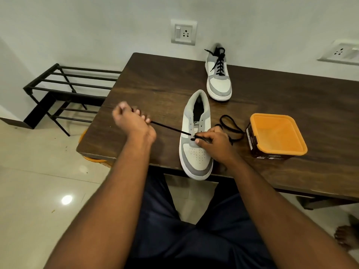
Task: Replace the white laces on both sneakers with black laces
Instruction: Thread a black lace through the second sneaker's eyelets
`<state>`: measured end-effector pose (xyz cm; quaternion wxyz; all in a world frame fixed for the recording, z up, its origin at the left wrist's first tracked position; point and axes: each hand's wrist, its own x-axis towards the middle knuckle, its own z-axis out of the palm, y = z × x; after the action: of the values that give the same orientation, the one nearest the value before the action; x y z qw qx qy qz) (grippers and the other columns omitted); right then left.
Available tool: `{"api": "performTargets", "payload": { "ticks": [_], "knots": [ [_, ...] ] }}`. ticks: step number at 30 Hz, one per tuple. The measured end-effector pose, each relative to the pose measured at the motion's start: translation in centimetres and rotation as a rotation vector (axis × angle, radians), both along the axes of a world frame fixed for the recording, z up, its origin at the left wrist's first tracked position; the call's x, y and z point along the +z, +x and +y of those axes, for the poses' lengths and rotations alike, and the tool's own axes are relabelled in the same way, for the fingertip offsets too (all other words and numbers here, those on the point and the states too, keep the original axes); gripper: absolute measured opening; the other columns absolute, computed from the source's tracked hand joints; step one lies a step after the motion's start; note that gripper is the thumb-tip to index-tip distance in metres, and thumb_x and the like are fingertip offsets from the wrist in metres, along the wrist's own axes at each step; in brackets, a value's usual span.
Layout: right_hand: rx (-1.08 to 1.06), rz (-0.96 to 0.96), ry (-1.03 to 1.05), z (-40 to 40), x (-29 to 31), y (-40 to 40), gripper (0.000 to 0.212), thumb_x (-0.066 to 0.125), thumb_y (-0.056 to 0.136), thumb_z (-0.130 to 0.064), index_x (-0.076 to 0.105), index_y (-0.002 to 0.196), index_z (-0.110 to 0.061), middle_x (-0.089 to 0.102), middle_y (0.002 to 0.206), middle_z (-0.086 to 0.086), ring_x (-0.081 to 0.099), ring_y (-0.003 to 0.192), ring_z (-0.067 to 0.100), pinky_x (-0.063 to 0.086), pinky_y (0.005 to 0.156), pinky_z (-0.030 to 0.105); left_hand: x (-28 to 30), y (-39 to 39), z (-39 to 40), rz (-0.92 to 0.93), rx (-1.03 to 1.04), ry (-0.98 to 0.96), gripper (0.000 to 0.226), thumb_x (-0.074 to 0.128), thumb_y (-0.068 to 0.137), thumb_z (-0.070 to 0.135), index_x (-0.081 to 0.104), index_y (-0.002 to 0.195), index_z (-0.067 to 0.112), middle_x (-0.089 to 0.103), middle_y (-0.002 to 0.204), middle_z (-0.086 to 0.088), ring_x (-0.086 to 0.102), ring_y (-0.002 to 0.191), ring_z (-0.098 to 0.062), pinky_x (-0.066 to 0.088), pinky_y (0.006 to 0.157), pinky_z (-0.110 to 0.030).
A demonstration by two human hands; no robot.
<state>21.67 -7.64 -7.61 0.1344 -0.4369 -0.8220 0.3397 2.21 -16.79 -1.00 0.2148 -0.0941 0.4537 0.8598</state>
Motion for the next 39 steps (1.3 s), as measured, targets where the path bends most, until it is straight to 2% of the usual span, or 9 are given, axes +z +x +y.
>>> {"api": "performTargets", "payload": {
  "ticks": [5, 8, 13, 18, 20, 22, 28, 33, 39],
  "knots": [
    [0.211, -0.328, 0.400, 0.3, 2.5, 0.6, 0.045, 0.056, 0.084, -0.064, 0.061, 0.123, -0.042, 0.039, 0.139, -0.005, 0.028, 0.131, 0.023, 0.027, 0.103, 0.048, -1.6, 1.1, -0.4, 0.863, -0.786, -0.690, 0.012, 0.062, 0.095, 0.026, 0.068, 0.093, 0.015, 0.069, 0.081, 0.001, 0.060, 0.068, -0.004, 0.047, 0.065, -0.022],
    [0.266, -0.373, 0.516, 1.1, 2.8, 0.6, 0.058, 0.053, 0.077, -0.074, 0.057, 0.125, -0.043, 0.032, 0.149, -0.002, 0.020, 0.140, 0.027, 0.023, 0.107, 0.053, -3.8, 3.6, -0.1, 1.009, -1.057, -0.966, 0.022, 0.070, 0.088, 0.033, 0.071, 0.106, 0.021, 0.070, 0.095, 0.003, 0.065, 0.087, -0.012, 0.052, 0.080, -0.030],
    [0.259, -0.384, 0.513, 1.3, 2.7, 1.0, 0.057, 0.054, 0.077, -0.074, 0.056, 0.125, -0.044, 0.029, 0.153, 0.000, 0.018, 0.143, 0.027, 0.022, 0.110, 0.053, -5.6, 5.3, 0.2, 0.976, -0.917, -0.964, 0.009, 0.069, 0.089, 0.025, 0.073, 0.095, 0.020, 0.071, 0.088, 0.004, 0.065, 0.081, -0.011, 0.054, 0.077, -0.030],
    [0.209, -0.287, 0.454, 1.1, 2.3, 1.0, 0.052, 0.063, 0.076, -0.069, 0.059, 0.114, -0.034, 0.033, 0.152, 0.001, 0.034, 0.136, 0.025, 0.029, 0.106, 0.050, -6.5, -0.3, -1.9, 0.073, 0.007, -0.582, 0.014, 0.066, 0.090, 0.009, 0.071, 0.103, 0.009, 0.069, 0.097, -0.007, 0.065, 0.089, -0.017, 0.056, 0.087, -0.032],
    [0.204, -0.263, 0.443, 1.1, 2.1, 1.0, 0.051, 0.065, 0.075, -0.067, 0.059, 0.110, -0.031, 0.034, 0.152, 0.002, 0.037, 0.134, 0.026, 0.031, 0.105, 0.050, -6.4, -1.1, -3.0, 0.177, 0.069, -0.743, 0.023, 0.066, 0.090, 0.010, 0.066, 0.113, 0.013, 0.062, 0.112, -0.003, 0.061, 0.103, -0.016, 0.048, 0.087, -0.017],
    [0.201, -0.238, 0.430, 1.1, 1.7, 0.9, 0.051, 0.066, 0.074, -0.067, 0.059, 0.109, -0.030, 0.034, 0.152, 0.002, 0.038, 0.134, 0.026, 0.032, 0.104, 0.051, -5.8, 0.4, -3.1, 0.590, -0.041, -0.845, 0.037, 0.069, 0.088, 0.012, 0.062, 0.124, 0.015, 0.053, 0.123, 0.002, 0.053, 0.109, -0.009, 0.039, 0.085, -0.002],
    [0.188, -0.216, 0.433, 1.0, 1.2, 1.0, 0.050, 0.067, 0.075, -0.065, 0.058, 0.110, -0.030, 0.034, 0.152, 0.003, 0.042, 0.132, 0.025, 0.038, 0.100, 0.052, -6.8, 5.8, -0.1, 0.962, -0.794, -0.844, 0.019, 0.067, 0.091, 0.031, 0.070, 0.107, 0.021, 0.067, 0.107, 0.004, 0.064, 0.097, -0.009, 0.055, 0.089, -0.037],
    [0.180, -0.233, 0.411, 0.8, 1.3, 1.0, 0.048, 0.065, 0.076, -0.064, 0.056, 0.110, -0.030, 0.032, 0.153, 0.000, 0.043, 0.129, 0.025, 0.040, 0.097, 0.050, -7.1, 5.8, -0.1, 0.946, -0.729, -0.828, 0.014, 0.070, 0.088, 0.021, 0.064, 0.076, 0.026, 0.063, 0.092, 0.006, 0.060, 0.081, -0.007, 0.050, 0.074, -0.024],
    [0.165, -0.217, 0.381, 0.8, 1.0, 1.0, 0.045, 0.067, 0.077, -0.061, 0.055, 0.108, -0.031, 0.032, 0.153, -0.003, 0.048, 0.125, 0.025, 0.041, 0.095, 0.047, -8.0, 0.4, -2.8, 0.465, -0.053, -0.948, 0.008, 0.064, 0.092, 0.012, 0.066, 0.097, 0.006, 0.057, 0.117, -0.015, 0.059, 0.097, -0.025, 0.042, 0.084, -0.023]
  ]
}}
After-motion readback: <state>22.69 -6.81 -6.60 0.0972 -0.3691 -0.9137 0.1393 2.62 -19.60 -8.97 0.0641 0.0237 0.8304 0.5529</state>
